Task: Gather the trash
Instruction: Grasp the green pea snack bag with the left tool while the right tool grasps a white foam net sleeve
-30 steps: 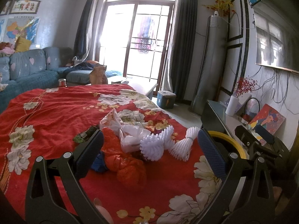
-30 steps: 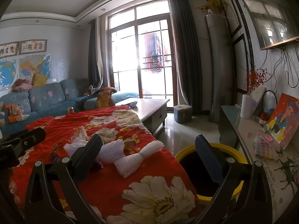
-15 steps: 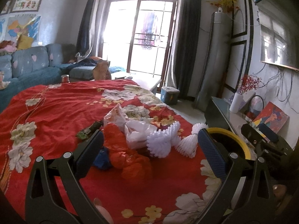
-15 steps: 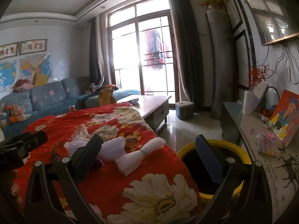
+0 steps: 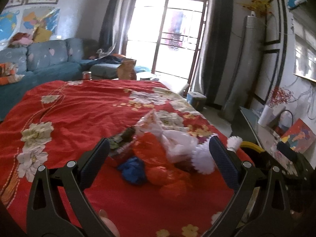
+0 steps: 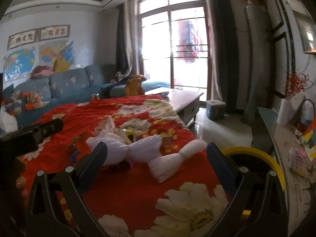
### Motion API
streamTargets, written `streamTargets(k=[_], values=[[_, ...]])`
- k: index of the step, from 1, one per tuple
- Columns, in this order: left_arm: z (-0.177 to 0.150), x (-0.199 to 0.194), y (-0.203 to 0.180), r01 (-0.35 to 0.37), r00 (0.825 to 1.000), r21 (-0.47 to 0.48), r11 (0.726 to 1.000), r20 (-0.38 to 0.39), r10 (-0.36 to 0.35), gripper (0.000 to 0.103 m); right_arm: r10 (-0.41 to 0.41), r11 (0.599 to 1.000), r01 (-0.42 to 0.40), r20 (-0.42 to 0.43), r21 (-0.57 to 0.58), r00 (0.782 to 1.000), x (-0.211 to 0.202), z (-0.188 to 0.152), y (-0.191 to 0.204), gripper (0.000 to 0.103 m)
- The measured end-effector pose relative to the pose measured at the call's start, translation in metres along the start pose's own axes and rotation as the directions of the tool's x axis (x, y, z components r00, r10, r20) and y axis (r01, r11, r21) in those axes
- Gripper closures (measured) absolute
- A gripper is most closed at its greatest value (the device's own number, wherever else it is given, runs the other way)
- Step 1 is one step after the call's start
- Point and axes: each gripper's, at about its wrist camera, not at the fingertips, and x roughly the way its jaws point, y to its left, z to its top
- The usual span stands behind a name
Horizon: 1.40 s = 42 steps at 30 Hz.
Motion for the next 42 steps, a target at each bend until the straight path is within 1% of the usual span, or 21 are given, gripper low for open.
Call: streamTargets(k=[10,14,18,21,26,28,29,31,33,34,36,38,40,41,42], values=[[0.008,0.015,0.037,-0.096,0.995,-0.049,0.994,-0.029,0.095,0.011,0.100,0.993,-0.104,-0.060,-0.063,0.993,0.028,0.006,0.035,0.006],[0.010,0.026,0.054,-0.134,0.990,-0.059,0.989,-0.056,0.131,0.011,0.126,0.988,-0.133,-0.087,-0.080,0.988,0.041,0.005,0.045,0.006],[0.012,0.047,0.073,-0.154,0.983,-0.061,0.986,-0.112,0.146,0.011,0.135,0.985,-0.146,-0.117,-0.092,0.984,0.056,0.006,0.050,0.006],[0.014,0.065,0.084,-0.151,0.977,-0.042,0.988,-0.162,0.142,0.011,0.148,0.983,-0.160,-0.140,-0.084,0.979,0.065,0.005,0.053,0.006],[0.011,0.094,0.097,-0.092,0.964,-0.041,0.995,-0.255,0.079,0.011,0.164,0.979,-0.182,-0.175,-0.090,0.971,0.078,0.001,0.058,0.007],[0.009,0.104,0.102,-0.072,0.959,-0.053,0.996,-0.279,0.054,0.011,0.167,0.977,-0.187,-0.187,-0.099,0.968,0.082,0.000,0.060,0.013],[0.008,0.108,0.103,-0.063,0.956,-0.060,0.996,-0.289,0.043,0.011,0.167,0.977,-0.189,-0.197,-0.100,0.966,0.086,-0.001,0.060,0.018],[0.007,0.118,0.105,-0.031,0.948,-0.066,0.997,-0.319,0.008,0.011,0.169,0.977,-0.193,-0.218,-0.092,0.961,0.091,-0.003,0.060,0.023],[0.004,0.127,0.102,-0.001,0.941,-0.053,0.999,-0.339,-0.017,0.011,0.170,0.976,-0.196,-0.232,-0.091,0.958,0.096,-0.005,0.060,0.034],[0.004,0.129,0.102,0.007,0.938,-0.051,0.999,-0.345,-0.024,0.011,0.170,0.976,-0.196,-0.239,-0.091,0.956,0.097,-0.006,0.060,0.037],[0.002,0.136,0.101,0.038,0.930,-0.065,0.997,-0.363,-0.059,0.012,0.173,0.976,-0.198,-0.232,-0.089,0.957,0.097,-0.007,0.057,0.045],[0.003,0.140,0.101,0.050,0.925,-0.068,0.996,-0.372,-0.072,0.018,0.186,0.974,-0.209,-0.221,-0.086,0.957,0.096,-0.005,0.055,0.052],[0.002,0.144,0.102,0.065,0.921,-0.085,0.994,-0.378,-0.093,0.027,0.193,0.973,-0.215,-0.216,-0.086,0.957,0.095,-0.004,0.053,0.056],[0.002,0.146,0.103,0.075,0.918,-0.095,0.993,-0.381,-0.106,0.030,0.199,0.972,-0.220,-0.214,-0.081,0.956,0.095,-0.004,0.051,0.059],[0.002,0.147,0.103,0.078,0.917,-0.097,0.992,-0.383,-0.109,0.036,0.203,0.971,-0.224,-0.214,-0.078,0.955,0.095,-0.004,0.049,0.062]])
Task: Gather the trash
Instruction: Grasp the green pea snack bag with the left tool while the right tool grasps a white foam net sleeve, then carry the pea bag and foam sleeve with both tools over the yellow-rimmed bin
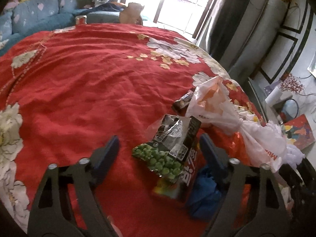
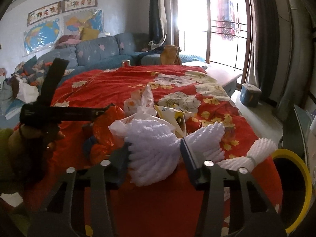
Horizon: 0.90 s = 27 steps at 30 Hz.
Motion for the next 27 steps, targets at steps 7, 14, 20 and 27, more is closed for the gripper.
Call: streamTargets(k=[7,14,20,27], values=[[0.001,-0.003,-0.003,0.031,0.999,0.006,1.000,0.006,-0.031,0.061,0.005,1.000,-0.005,0.024,0.006,1.000,-0.006,0.001,-0.004,0.070],[0.004,-0.019,-0.002,0.020,0.998,-0.008,1.000,0.060,-0.019,0.078,0.005,1.000,-0.005,0.074,0.000,0.997,-0.020,0.006,-0.005,0.076],[0.012,-0.041,-0.013,0.013,0.992,0.016,1.000,0.122,-0.015,0.080,-0.001,1.000,0.000,0.139,0.005,0.990,-0.036,0.011,-0.009,0.077],[0.017,-0.062,-0.043,0.059,0.986,0.061,0.996,0.155,-0.068,0.080,-0.034,0.999,0.034,0.186,0.000,0.982,-0.052,0.015,-0.012,0.077]])
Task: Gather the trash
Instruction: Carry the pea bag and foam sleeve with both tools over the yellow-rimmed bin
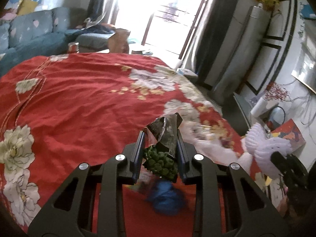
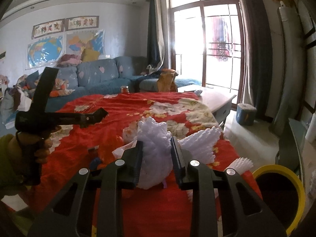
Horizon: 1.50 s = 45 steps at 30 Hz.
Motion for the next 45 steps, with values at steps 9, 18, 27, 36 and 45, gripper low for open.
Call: streamTargets(k=[9,18,27,36,45], values=[[-0.001,-0.002,-0.053,0.069,0.998,0.078,0.995,-0.006,-0.069,0.080,-0.067,0.997,0.065,0.036,0.047,0.997,-0.020,0.004,-0.022,0.077],[-0.003,0.002,-0.094,0.117,0.993,0.135,0.984,-0.017,-0.116,0.080,-0.125,0.987,0.117,0.060,0.111,0.990,-0.038,0.006,-0.049,0.077],[-0.004,0.011,-0.138,0.181,0.983,0.184,0.966,-0.028,-0.179,0.080,-0.199,0.953,0.184,0.040,0.239,0.979,-0.055,0.000,-0.097,0.077],[-0.012,0.031,-0.183,0.236,0.972,0.240,0.942,-0.069,-0.226,0.080,-0.267,0.905,0.256,-0.015,0.341,0.964,-0.065,-0.015,-0.147,0.077],[-0.026,0.054,-0.226,0.281,0.959,0.290,0.915,-0.131,-0.253,0.080,-0.283,0.852,0.290,-0.084,0.437,0.956,-0.070,-0.035,-0.193,0.077]])
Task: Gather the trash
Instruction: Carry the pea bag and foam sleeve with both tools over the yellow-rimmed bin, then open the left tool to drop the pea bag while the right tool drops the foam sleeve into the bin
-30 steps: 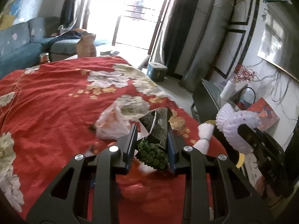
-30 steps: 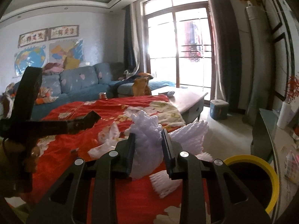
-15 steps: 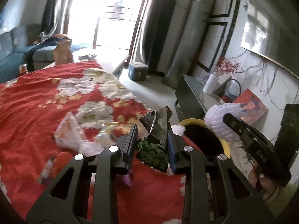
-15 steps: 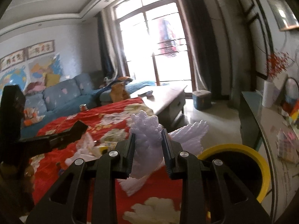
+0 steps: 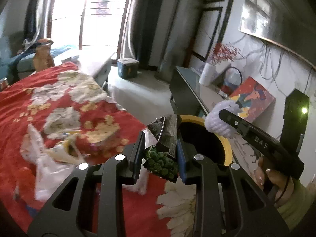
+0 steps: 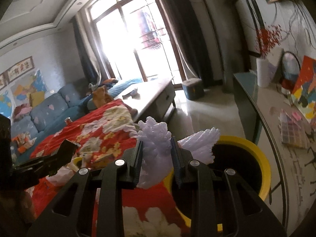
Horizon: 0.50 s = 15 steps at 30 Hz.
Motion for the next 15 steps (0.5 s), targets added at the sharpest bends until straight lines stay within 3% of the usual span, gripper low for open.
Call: streamTargets(k=[6,15], values=[[-0.003,0.032,-0.029,0.041,0.998,0.033,0.999,-0.054,-0.039,0.079,-0.023,0.997,0.026,-0.037,0.069,0.999,0.007,0.000,-0.032,0.077],[-0.013,0.091,-0.064,0.076,0.985,0.074,0.994,-0.163,-0.063,0.079,0.008,0.982,0.011,-0.100,0.188,0.995,0.015,0.000,-0.079,0.076]])
